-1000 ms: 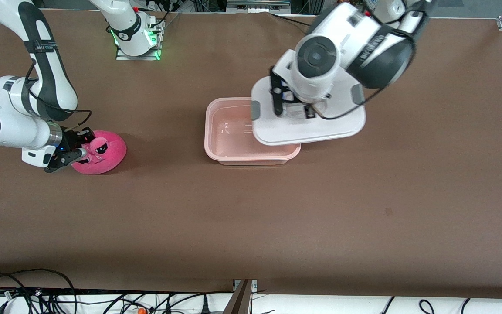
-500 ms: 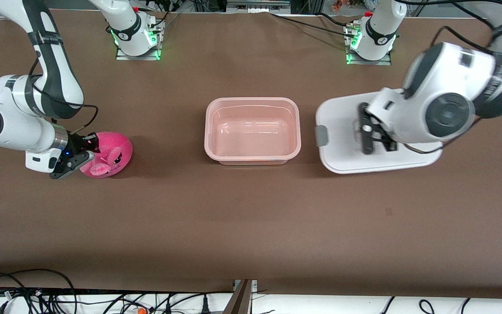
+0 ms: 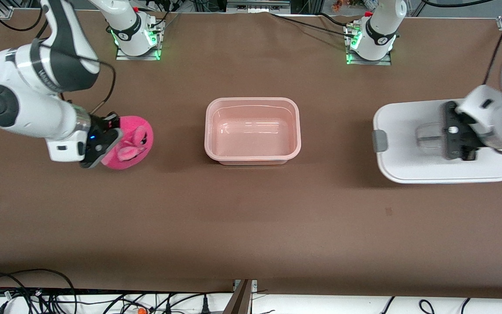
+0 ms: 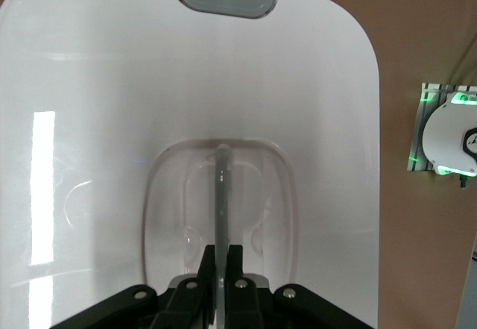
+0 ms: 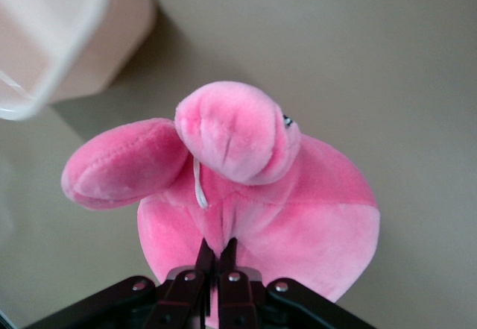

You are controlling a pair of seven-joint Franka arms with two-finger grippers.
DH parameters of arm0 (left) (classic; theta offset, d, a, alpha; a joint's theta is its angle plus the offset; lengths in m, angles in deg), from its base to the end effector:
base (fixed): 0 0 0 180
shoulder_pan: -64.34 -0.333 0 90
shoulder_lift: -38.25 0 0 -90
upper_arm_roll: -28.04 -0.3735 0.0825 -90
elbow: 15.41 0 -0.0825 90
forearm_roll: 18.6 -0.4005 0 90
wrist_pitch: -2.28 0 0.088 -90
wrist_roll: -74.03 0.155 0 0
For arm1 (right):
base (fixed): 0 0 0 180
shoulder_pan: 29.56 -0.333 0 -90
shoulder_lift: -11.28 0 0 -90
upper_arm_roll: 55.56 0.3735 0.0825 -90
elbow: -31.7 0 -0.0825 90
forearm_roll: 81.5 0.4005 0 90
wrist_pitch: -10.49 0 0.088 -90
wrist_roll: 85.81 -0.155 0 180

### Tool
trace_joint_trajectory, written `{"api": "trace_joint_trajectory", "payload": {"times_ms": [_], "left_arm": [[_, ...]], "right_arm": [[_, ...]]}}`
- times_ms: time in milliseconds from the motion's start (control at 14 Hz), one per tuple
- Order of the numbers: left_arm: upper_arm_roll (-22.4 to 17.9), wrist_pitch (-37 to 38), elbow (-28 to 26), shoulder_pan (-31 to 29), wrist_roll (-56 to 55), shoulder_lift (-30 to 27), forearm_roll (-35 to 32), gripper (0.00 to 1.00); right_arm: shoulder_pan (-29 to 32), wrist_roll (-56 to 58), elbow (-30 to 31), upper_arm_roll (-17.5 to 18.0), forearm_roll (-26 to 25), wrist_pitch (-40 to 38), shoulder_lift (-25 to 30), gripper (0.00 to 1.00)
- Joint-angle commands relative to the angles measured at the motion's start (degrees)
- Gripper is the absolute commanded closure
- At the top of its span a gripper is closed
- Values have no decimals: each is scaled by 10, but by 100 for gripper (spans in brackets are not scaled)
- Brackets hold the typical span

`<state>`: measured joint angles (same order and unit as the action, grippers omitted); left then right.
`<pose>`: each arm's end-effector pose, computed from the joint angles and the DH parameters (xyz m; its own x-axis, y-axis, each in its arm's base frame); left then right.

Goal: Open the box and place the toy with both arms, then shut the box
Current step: 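Carry the pink toy with the right gripper into the open pink box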

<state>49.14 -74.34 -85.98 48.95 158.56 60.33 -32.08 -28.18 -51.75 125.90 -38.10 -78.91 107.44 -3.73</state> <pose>0.6610 0.0208 0.5515 0.0128 -0.9923 -0.1229 -0.9695 -0.0425 0.2414 0.6112 0.1665 0.4560 0.6387 0.7631 -0.0991 0.7356 -0.6433 -0.2123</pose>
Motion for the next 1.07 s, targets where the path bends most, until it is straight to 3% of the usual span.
{"api": "trace_joint_trajectory", "payload": {"times_ms": [0,429,714,929,1000], "left_arm": [[9,14,23,-4,35,5,-60,100],[8,11,23,-4,36,9,-80,100],[9,11,23,-3,36,9,-80,100],[9,11,23,-3,36,9,-80,100],[9,11,23,-3,36,9,-80,100]], "right_arm": [[-5,-36,-32,68,-6,-21,1,100],[-169,-188,-65,80,-102,-21,-19,100],[-211,-238,-67,79,-141,-8,-61,100],[-243,-284,-107,78,-163,4,-106,100],[-248,-295,-123,78,-166,5,-123,44]]}}
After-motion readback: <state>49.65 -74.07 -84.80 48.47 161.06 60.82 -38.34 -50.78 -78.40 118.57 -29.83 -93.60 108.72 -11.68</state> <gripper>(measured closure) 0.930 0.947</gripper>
